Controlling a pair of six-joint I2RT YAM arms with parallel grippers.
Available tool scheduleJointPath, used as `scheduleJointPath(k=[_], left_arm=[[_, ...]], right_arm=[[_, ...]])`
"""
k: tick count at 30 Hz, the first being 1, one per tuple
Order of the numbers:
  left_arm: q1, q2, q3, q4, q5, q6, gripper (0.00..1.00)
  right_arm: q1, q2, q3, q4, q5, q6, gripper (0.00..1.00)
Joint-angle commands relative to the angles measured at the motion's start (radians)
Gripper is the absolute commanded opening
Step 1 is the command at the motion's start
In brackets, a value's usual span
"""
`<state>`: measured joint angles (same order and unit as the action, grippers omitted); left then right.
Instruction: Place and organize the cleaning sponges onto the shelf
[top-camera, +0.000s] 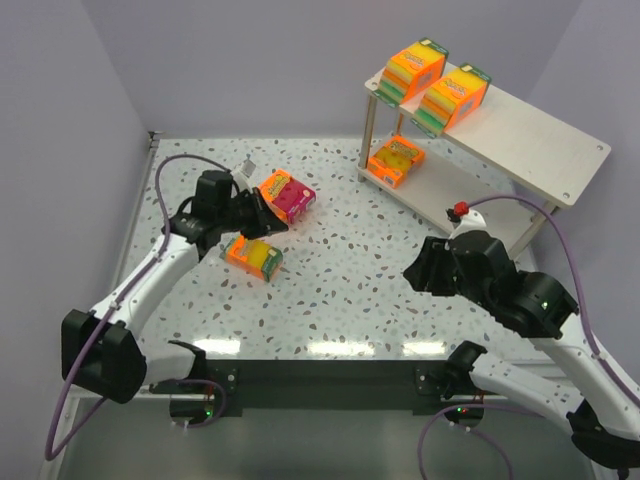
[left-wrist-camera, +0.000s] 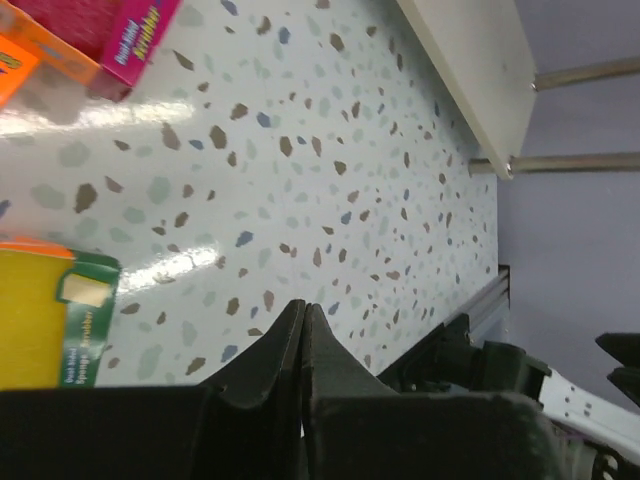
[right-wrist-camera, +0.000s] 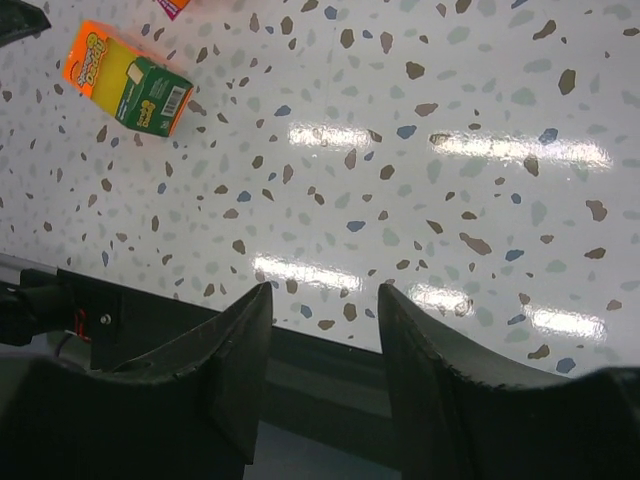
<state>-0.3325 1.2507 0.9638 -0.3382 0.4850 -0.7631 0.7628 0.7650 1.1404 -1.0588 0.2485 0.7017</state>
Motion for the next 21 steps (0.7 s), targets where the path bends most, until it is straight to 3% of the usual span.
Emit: scheduleJointPath(k=[1, 2, 3, 6, 11, 14, 19, 21], left_arm=[[0.065, 0.018, 0.118, -0.184, -0.236, 0.178, 0.06], [0.099, 0.024, 0.122, -0.196, -0.244, 0.208, 0.11], [0.14, 0.027, 0.118, -0.197, -0.234, 0.258, 0.24], [0.285, 0.027, 0.098, -0.182, -0.224, 0.32, 0.41], [0.332, 0.065, 0.086, -0.196, -0.304, 0.436, 0.43], [0.332, 0.137, 0.037, -0.188, -0.312, 0.436, 0.35], [0.365, 0.197, -0.049, -0.135, -0.451, 0.403, 0.04], [0.372, 0.196, -0.098, -0.098, -0.445, 0.386, 0.0]], right_arm=[[-0.002, -0.012, -0.01, -0.024, 0.017, 0.024, 0.52], [-0.002, -0.015, -0.019, -0.026, 0.011, 0.018, 0.53], [-0.002, -0.015, -0.022, -0.027, 0.003, 0.018, 0.57], [-0.002, -0.016, -0.033, -0.029, -0.006, 0.004, 0.63], [-0.002, -0.012, -0.039, -0.02, -0.012, -0.008, 0.66], [-0.002, 0.0, -0.042, -0.004, -0.025, -0.018, 0.66], [-0.002, 0.022, -0.031, 0.011, -0.037, -0.036, 0.64], [-0.002, 0.028, -0.03, 0.014, -0.043, -0.042, 0.63]])
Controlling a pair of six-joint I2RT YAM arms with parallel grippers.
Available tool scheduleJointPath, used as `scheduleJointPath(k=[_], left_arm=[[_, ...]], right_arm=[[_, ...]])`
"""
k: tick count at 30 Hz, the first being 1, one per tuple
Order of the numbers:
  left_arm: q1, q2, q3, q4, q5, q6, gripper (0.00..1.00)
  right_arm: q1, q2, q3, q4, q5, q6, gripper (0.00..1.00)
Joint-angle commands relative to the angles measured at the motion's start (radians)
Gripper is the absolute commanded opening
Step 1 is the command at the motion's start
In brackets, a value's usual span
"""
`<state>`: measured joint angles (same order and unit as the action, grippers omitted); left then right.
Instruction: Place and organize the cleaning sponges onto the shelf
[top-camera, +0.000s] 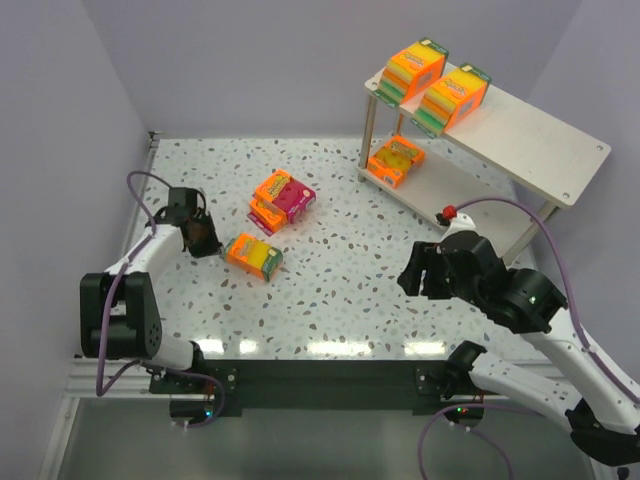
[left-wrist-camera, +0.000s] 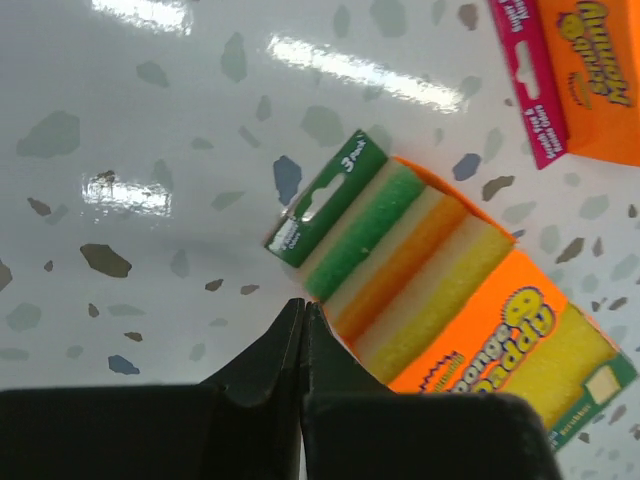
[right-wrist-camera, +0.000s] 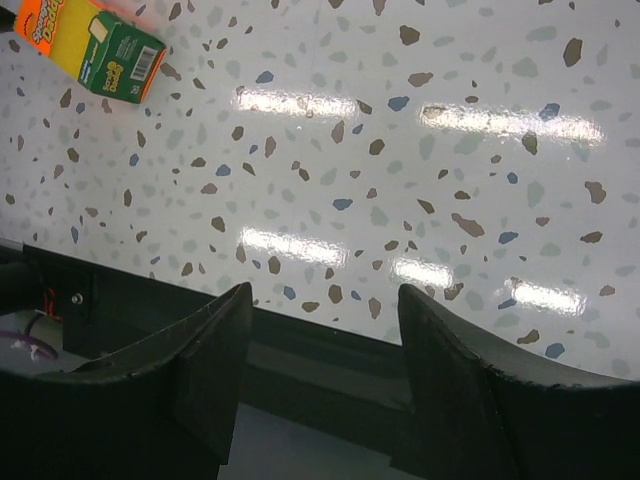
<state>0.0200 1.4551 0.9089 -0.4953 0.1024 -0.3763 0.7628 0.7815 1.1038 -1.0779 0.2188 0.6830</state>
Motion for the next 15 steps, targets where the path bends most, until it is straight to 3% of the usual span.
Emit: scheduleJointPath(k=[1, 9, 15], left_arm=[[0.018, -0.015, -0.077, 0.105, -0.055, -0.004, 0.0], [0.017, -0.068, -0.209, 0.227, 0.054, -0.006, 0.0], [0.018, -0.193, -0.223, 0.138, -0.194, -0.055, 0.0]], right_arm=[[-0.003, 0.015, 0.005, 0.035, -0.016, -0.025, 0.63], [-0.003, 0.022, -0.007, 0.055, -0.036, -0.025, 0.62], [-0.002, 0.022, -0.024, 0.067, -0.049, -0.017, 0.61]])
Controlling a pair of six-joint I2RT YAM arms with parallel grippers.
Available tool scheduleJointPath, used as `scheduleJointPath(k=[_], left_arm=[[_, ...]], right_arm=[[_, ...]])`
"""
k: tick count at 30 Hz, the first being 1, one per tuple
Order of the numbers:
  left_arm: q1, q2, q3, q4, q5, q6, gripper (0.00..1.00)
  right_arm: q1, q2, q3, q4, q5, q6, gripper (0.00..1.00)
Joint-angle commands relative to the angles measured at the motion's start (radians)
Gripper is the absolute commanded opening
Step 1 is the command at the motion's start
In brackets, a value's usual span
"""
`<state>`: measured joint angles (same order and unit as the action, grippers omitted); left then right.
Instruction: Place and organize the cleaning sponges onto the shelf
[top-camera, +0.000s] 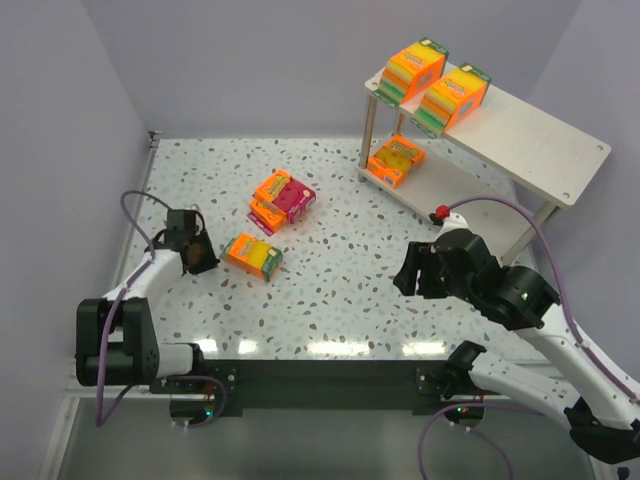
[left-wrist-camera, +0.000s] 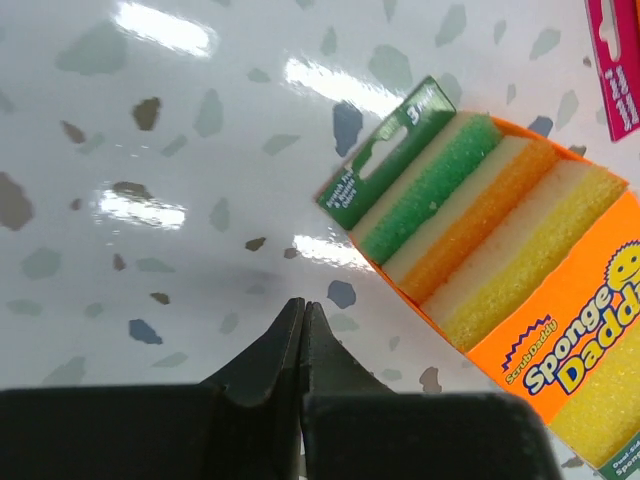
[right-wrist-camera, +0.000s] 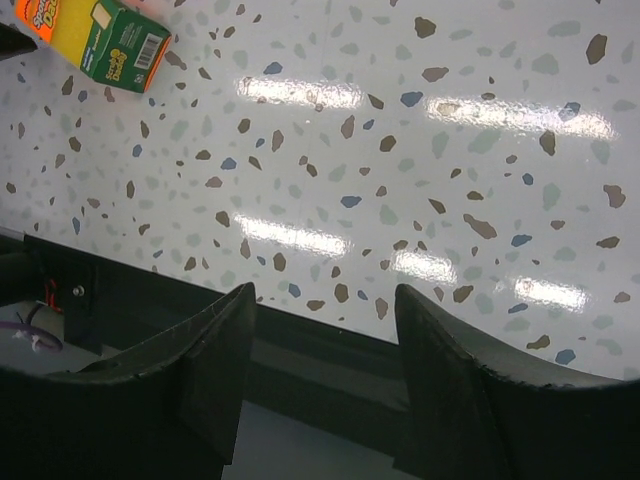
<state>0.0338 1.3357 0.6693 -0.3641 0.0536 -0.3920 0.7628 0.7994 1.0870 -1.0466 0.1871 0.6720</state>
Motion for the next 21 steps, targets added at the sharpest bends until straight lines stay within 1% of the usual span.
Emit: scheduleJointPath(k=[1, 2, 5, 8, 9, 10, 11, 12, 14, 15, 16, 18, 19, 21], left_arm=[[0.005, -0.082, 0.042, -0.01, -0.178, -0.045, 0.0], [0.005, -0.099, 0.055, -0.025, -0.226, -0.057, 0.0], [0.005, -0.139, 0.072, -0.003, -0.261, -0.061, 0.0], [0.005, -0.113, 0.076, 0.068, -0.21, -0.061, 0.0], [0.003, -0.101, 0.072, 0.126, -0.142, -0.059, 0.0], [0.005, -0.074, 0.056, 0.155, -0.105, -0.059, 0.0], [0.005, -0.06, 0.046, 0.189, -0.028, -0.059, 0.0], [0.005, -0.043, 0.036, 0.252, 0.01, -0.061, 0.0], [0.005, 0.002, 0.017, 0.299, 0.07, -0.067, 0.0], [0.003, 0.009, 0.004, 0.35, 0.125, -0.074, 0.0], [0.005, 0.023, -0.016, 0.393, 0.149, -0.077, 0.0], [0.003, 0.034, -0.033, 0.448, 0.215, -0.08, 0.0], [0.005, 0.046, -0.033, 0.447, 0.235, -0.084, 0.0], [0.002, 0.053, -0.031, 0.438, 0.317, -0.085, 0.0]], right_arm=[[-0.002, 0.006, -0.01, 0.036, -0.018, -0.005, 0.61], [-0.002, 0.004, -0.013, 0.037, -0.017, -0.005, 0.61], [-0.002, 0.003, -0.019, 0.04, -0.021, -0.002, 0.61], [-0.002, 0.003, -0.027, 0.048, -0.023, 0.004, 0.61], [-0.002, 0.003, -0.029, 0.049, -0.026, 0.006, 0.61], [-0.002, 0.003, -0.03, 0.053, -0.028, 0.008, 0.61], [-0.002, 0.003, -0.032, 0.054, -0.028, 0.008, 0.61], [-0.003, 0.003, -0.032, 0.054, -0.028, 0.008, 0.61], [-0.002, 0.003, -0.029, 0.053, -0.025, 0.009, 0.61], [-0.002, 0.003, -0.029, 0.053, -0.023, 0.009, 0.61], [-0.002, 0.001, -0.029, 0.053, -0.024, 0.012, 0.61], [-0.003, 0.001, -0.03, 0.051, -0.023, 0.012, 0.61], [-0.002, 0.003, -0.03, 0.05, -0.024, 0.012, 0.6], [-0.002, 0.004, -0.03, 0.046, -0.021, 0.012, 0.61]])
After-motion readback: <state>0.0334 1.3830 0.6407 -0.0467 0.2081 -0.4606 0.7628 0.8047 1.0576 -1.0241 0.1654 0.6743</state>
